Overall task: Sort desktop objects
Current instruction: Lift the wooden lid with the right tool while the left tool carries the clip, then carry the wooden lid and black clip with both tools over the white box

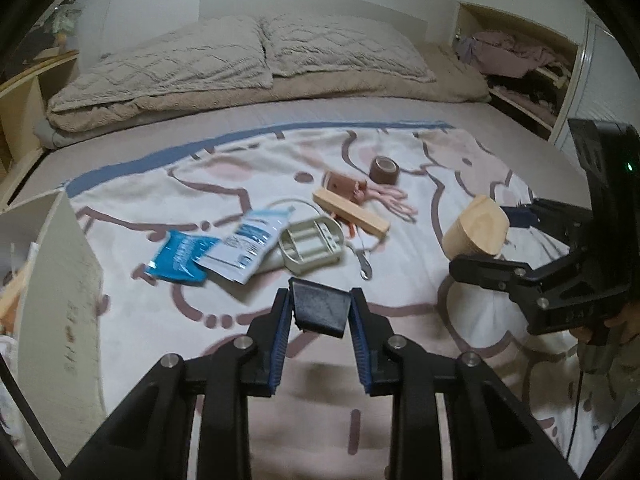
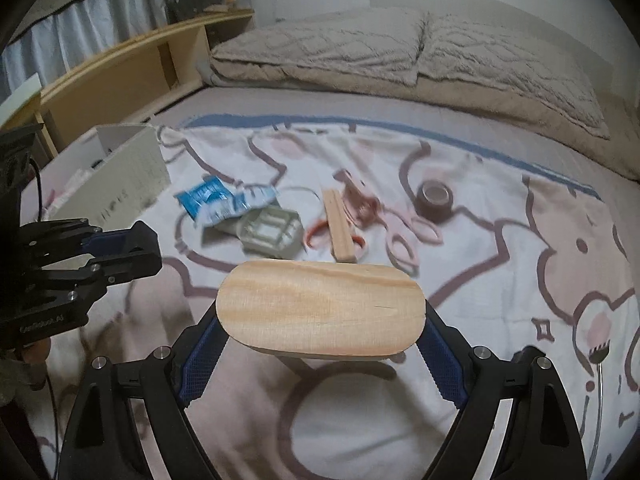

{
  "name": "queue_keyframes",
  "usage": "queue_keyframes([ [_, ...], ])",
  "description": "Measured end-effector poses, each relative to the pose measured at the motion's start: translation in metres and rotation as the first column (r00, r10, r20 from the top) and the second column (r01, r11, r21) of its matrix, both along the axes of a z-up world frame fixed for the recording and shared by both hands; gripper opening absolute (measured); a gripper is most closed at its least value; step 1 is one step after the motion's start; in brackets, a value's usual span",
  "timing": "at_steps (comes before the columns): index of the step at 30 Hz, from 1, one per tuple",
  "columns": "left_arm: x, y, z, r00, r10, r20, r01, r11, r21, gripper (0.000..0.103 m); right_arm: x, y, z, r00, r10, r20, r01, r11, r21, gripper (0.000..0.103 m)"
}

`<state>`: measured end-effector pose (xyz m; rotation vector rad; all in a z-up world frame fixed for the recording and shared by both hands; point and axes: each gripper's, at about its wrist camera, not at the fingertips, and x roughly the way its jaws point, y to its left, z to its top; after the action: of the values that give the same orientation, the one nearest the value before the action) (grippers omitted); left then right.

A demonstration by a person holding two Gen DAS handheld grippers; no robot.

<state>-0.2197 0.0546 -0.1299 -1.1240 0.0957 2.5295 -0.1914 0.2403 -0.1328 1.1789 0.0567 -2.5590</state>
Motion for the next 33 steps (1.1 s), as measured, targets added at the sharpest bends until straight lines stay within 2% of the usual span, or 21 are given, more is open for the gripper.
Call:
queue_keyframes([
  [9, -0.006, -0.039, 0.051, 0.995, 0.085, -0.056, -0.082, 0.996, 0.040, 0.029, -0.003, -0.020, 0.041, 0.999, 0.009, -0.052, -0.011, 0.999, -0.038, 0.089],
  [15, -0.008, -0.071, 0.080, 0.983, 0.159, -0.089, -0.154, 0.986, 0.066, 0.029, -0.006, -0.044, 0.063, 0.995, 0.042, -0.091, -0.045, 0.999, -0.030, 0.089],
  [21, 0.002, -0.100, 0.092, 0.963, 0.223, -0.155, -0.223, 0.975, 0.013, 0.029, -0.014, -0.076, 0.083, 0.991, 0.083, -0.101, -0.086, 0.996, -0.026, 0.089],
  [33, 0.021, -0.179, 0.098, 0.906, 0.375, -0.196, -0.380, 0.925, 0.014, 0.029, -0.023, -0.165, 0.104, 0.966, 0.227, -0.122, -0.230, 0.973, -0.005, 0.089],
])
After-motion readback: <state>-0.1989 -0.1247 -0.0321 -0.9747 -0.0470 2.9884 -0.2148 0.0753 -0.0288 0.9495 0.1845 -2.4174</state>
